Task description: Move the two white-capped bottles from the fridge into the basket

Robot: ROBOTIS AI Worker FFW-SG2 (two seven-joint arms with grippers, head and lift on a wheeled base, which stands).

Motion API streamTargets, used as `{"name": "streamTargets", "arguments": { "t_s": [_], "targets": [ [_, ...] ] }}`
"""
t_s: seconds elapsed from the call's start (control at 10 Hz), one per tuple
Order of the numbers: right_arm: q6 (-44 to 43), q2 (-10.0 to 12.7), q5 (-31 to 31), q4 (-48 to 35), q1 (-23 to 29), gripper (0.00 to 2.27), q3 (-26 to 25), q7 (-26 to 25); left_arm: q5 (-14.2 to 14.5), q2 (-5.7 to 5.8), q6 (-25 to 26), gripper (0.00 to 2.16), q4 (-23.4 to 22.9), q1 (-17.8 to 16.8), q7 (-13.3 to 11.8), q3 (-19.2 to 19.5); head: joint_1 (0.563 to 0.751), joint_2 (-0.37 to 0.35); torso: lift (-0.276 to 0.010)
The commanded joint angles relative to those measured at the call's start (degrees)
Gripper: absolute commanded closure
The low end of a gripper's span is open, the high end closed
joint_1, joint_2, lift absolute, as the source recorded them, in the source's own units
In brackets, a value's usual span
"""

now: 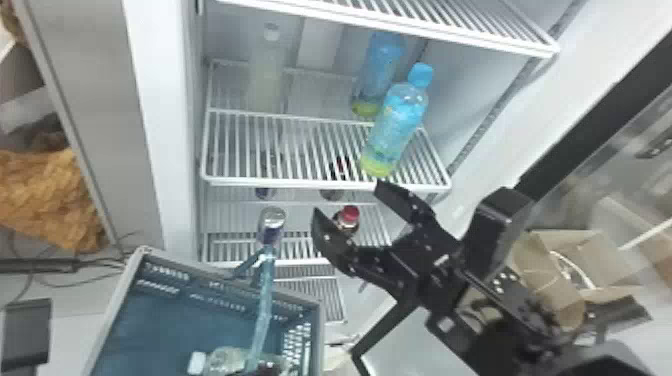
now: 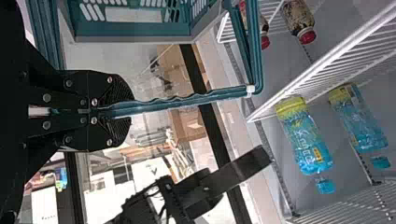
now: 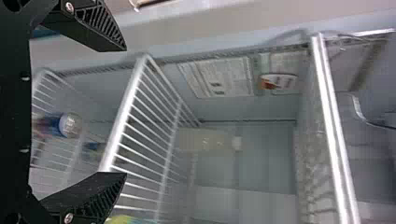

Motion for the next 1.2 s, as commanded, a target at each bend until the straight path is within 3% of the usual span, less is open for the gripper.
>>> {"name": "streamTargets", "arguments": {
  "t_s": [0.0, 0.3, 0.6, 1.1],
  "targets": [
    [-6.1, 0.0, 0.0, 4.9, -2.6, 0.07, 1.1, -1.0, 0.0, 0.23, 0.2, 1.19, 0.4, -0.2, 0.0, -0.4, 0.695, -0.326, 0.000],
    [-17.0, -1.2, -0.1, 12.5, -6.7, 0.02, 6.4, -6.1, 0.2, 0.23, 0.4, 1.19, 0.5, -0.3, 0.0, -0.5, 0.695, -0.311, 0.000],
    [-21.7, -2.1, -0.4, 19.0, -11.1, 0.00, 10.3, -10.2, 0.3, 0.23, 0.4, 1.19, 0.7, -0.3, 0.1, -0.7, 0.695, -0.259, 0.000],
    [-25.7, -1.2, 2.1, 29.8, -18.0, 0.00, 10.8, -12.9, 0.2, -0.12, 0.4, 1.19, 0.7, -0.5, 0.2, -1.2, 0.695, -0.254, 0.000]
  ]
}}
